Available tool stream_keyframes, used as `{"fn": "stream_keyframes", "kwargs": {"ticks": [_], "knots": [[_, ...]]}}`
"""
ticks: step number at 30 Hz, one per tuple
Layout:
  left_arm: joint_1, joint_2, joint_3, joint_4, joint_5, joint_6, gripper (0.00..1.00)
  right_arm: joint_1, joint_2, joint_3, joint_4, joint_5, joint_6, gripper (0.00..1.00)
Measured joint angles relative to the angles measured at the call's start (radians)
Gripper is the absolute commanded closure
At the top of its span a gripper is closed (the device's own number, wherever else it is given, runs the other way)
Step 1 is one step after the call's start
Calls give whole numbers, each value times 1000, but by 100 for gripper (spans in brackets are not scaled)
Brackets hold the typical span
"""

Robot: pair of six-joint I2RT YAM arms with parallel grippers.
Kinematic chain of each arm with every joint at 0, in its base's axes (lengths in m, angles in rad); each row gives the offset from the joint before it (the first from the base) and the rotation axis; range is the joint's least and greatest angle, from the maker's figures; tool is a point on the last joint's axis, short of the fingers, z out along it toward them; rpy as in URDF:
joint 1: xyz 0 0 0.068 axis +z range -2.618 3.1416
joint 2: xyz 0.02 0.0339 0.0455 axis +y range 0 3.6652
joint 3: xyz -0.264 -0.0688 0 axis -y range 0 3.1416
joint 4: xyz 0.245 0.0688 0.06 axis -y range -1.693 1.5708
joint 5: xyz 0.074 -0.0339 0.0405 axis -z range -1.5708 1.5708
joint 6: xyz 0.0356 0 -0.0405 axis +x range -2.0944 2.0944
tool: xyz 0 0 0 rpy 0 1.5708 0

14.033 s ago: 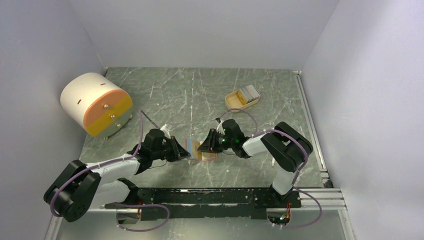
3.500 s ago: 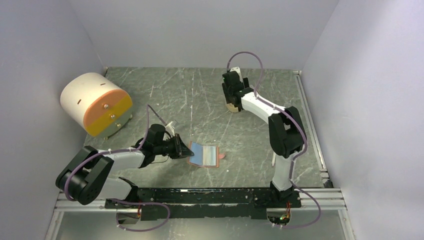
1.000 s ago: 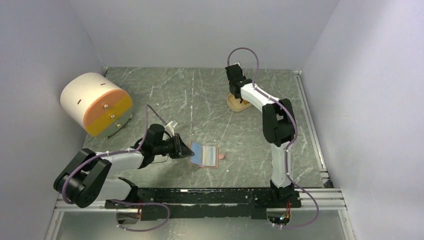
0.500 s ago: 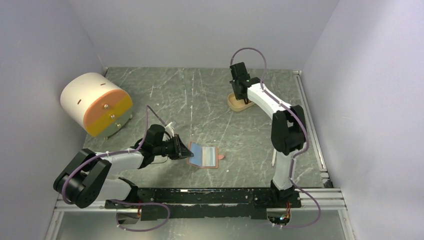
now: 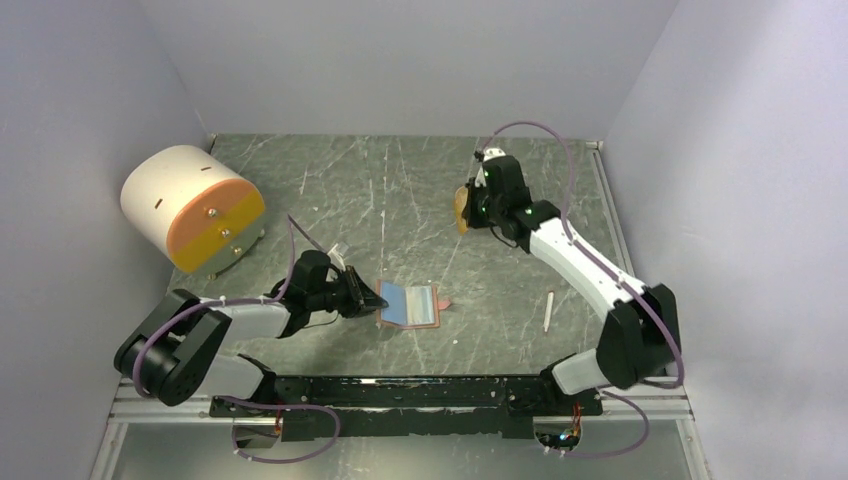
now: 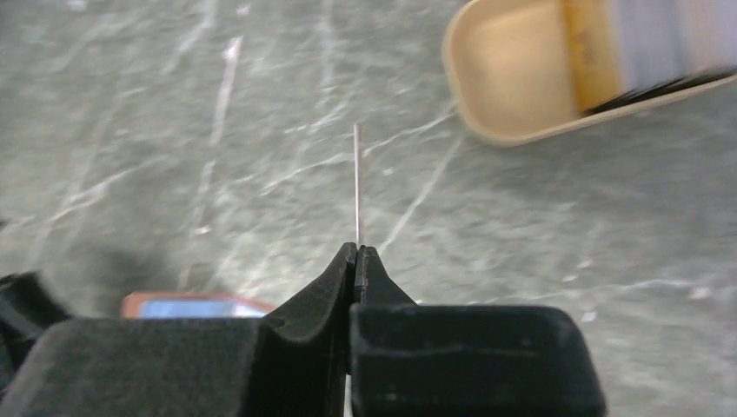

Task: Put the credit cards into the card holder
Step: Pick up the credit card from the storage box, then insert the credit card into the card holder.

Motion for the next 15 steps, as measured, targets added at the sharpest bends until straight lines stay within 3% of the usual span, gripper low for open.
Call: {"fn": "stream_keyframes", "kwargs": {"ticks": [7,15], "knots": [[-8,16,-8,22,-38,-18,74,72,-196,-302,206,-174,189,100],[-10,6,-31,10,-62,-11,73,116,-235,-534,426,-291,390,100]]}}
